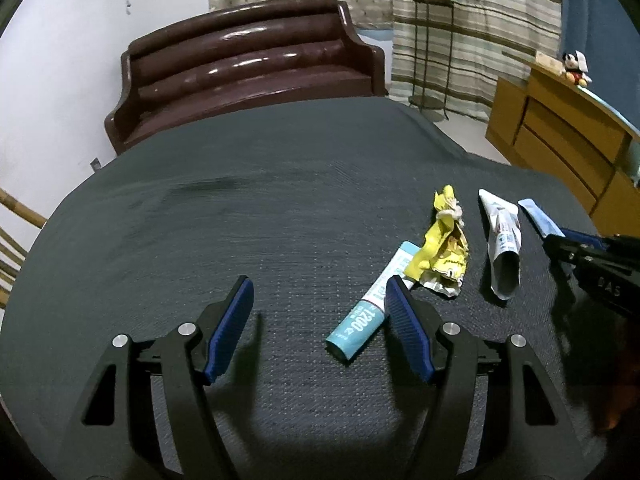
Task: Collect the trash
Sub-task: 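Grasp the teal-white toothpaste tube with the left tool, then carry the blue tube and toothpaste tube over the black bin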
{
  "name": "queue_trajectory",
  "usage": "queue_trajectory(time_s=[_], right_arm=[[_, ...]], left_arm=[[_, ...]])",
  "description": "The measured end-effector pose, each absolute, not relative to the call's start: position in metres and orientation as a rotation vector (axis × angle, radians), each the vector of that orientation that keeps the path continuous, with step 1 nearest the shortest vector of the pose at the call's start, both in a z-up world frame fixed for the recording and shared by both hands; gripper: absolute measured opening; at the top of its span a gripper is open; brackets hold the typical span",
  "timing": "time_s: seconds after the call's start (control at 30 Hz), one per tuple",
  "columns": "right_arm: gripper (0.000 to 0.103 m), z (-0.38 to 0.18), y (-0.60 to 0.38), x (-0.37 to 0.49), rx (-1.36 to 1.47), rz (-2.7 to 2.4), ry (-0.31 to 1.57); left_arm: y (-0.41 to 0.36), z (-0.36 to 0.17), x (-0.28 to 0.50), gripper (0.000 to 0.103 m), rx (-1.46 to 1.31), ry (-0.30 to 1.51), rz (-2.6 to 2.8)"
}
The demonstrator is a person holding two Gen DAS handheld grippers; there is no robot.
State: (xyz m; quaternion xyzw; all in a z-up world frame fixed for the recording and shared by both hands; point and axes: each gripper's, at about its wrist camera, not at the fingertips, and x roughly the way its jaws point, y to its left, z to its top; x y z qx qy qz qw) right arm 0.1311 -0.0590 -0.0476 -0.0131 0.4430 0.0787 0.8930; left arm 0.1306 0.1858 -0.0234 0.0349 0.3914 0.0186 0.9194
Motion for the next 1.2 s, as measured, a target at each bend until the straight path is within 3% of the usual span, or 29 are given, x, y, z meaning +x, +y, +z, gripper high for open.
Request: queue_trajectory(time_s=[0.37,0.47,0.63,1.2], right_arm=[[0.015,-0.047,-0.062,0.128,-0.008,0.181,0.917],[0.015,-0.048,-0.063,0.129,-0.001,0.185,0.917],[0.015,-0.048,-0.064,0.129,0.006,0.189,0.916],[0.014,-0.049,-0.065,0.121,0.021,0.198,0.903]], left_arm=[[0.173,-0.038,0.145,0.064,0.13,0.882,-0.07],[0.175,-0.038,0.143,0.051,0.121,0.882,-0.109],[0.167,-0.04,0.142,0.02,0.11,0.885,-0.172],[0.177,-0.033,0.12,0.014,0.026,0.834,-0.103]])
